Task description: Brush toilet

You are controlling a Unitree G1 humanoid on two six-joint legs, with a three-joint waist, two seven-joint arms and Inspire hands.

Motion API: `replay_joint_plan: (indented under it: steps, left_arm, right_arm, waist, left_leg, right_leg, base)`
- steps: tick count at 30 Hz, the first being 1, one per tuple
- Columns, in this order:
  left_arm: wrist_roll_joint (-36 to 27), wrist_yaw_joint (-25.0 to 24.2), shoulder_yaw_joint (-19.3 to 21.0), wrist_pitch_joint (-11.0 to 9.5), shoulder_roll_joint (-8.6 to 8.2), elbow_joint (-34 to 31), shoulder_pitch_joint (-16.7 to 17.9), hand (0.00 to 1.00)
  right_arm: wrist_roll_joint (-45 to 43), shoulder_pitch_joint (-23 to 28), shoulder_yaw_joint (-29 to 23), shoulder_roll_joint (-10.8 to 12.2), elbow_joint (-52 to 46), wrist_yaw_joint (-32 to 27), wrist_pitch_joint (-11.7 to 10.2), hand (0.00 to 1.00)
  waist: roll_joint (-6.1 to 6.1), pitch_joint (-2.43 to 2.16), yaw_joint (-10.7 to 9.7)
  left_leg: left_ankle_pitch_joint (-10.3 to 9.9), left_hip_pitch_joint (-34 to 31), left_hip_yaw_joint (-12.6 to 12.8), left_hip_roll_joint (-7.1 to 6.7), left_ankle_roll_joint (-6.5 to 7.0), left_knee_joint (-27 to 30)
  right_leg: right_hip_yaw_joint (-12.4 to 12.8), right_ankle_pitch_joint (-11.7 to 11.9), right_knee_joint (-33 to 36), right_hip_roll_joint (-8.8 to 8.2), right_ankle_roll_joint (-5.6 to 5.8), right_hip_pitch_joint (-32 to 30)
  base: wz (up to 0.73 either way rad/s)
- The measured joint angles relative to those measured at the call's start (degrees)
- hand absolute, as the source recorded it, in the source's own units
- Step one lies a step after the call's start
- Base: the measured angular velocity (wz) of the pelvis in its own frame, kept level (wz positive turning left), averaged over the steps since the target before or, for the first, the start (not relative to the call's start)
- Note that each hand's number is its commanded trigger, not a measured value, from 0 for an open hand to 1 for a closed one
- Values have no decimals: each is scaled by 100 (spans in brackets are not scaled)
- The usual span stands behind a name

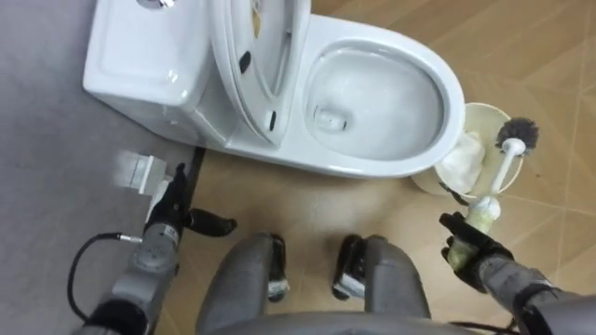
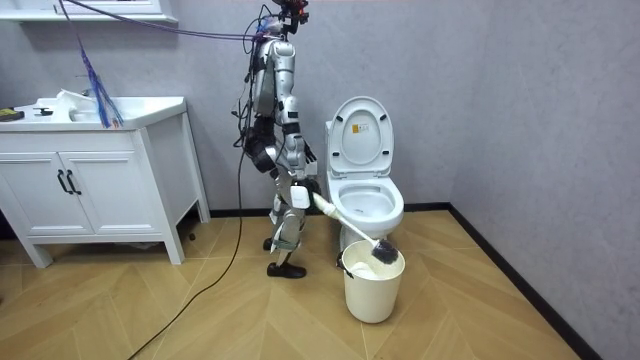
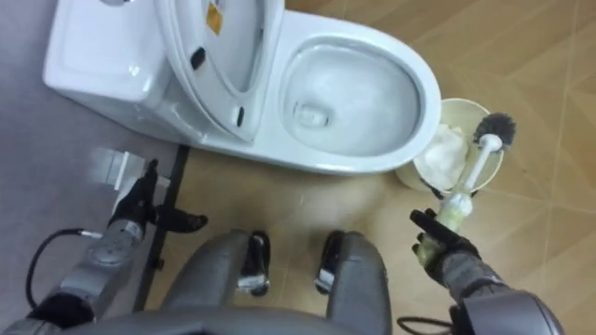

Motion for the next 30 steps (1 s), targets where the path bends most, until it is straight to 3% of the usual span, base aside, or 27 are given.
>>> replay_joint_plan:
  steps: [4, 7, 10, 13, 18, 23, 25, 30]
  left_arm:
    - [227, -2, 226, -80, -19, -215, 375, 0]
    - [492, -18, 612, -171, -48, -544, 765, 0]
    - [793, -92, 979, -182, -139, -666, 1061, 0]
    - [909, -99, 1076, -208, -141, -1155, 1504, 0]
    - [1315, -62, 1228, -229, -245, -1665, 1894, 0]
    - [1862, 279, 1408, -298, -279, -2540, 2301, 0]
    - [2225, 514, 1503, -403, -336, -3096, 2462, 0]
    - [2884, 921, 1501, -706, -409, -3470, 2475, 0]
  right_arm:
    - [-91, 359, -191, 26, -288, -16, -90, 100]
    - [-551, 703, -313, 85, -422, -46, -192, 100]
    - [-938, 937, -310, 150, -489, -68, -209, 100]
    - [-1492, 1160, -307, 234, -785, -56, -213, 100]
    - [-2347, 1243, -260, 265, -1115, -137, -259, 100]
    - [-3378, 1334, -158, 329, -1323, -332, -420, 100]
    - [-3974, 1416, -87, 344, -1545, -345, -477, 100]
    - [-4656, 1440, -66, 510, -1526, -338, -758, 100]
  waist:
    - [-12, -27, -2]
    - [-68, -123, 15]
    - [-73, -140, 25]
    - [-110, -157, 60]
    - [-170, -166, 340]
    - [-216, -165, 509]
    - [-248, -149, 629]
    - [-302, -143, 677]
  left_leg:
    - [81, 668, -107, 5, -39, -505]
    - [132, 1112, -171, 19, -58, -816]
    - [172, 1540, -276, 21, -66, -1104]
    - [186, 1878, -303, 6, -59, -1329]
    - [189, 2137, -437, -12, -60, -1458]
    - [195, 2274, -595, -43, -68, -1505]
    - [201, 2303, -660, -55, -67, -1512]
    - [213, 2446, -797, -97, -63, -1540]
  right_leg:
    - [-232, 83, -596, 91, 46, 777]
    - [-322, 165, -1004, 184, 92, 1284]
    - [-478, 262, -1447, 254, 140, 1831]
    - [-577, 284, -1666, 266, 177, 2190]
    - [-771, 308, -1904, 282, 219, 2550]
    - [-956, 309, -2033, 289, 222, 2829]
    - [-1000, 309, -2067, 293, 223, 2901]
    - [-1083, 331, -2238, 309, 268, 3174]
  base:
    - [13]
    - [11]
    - [16]
    - [13]
    - [11]
    - [25]
    - [17]
    - [14]
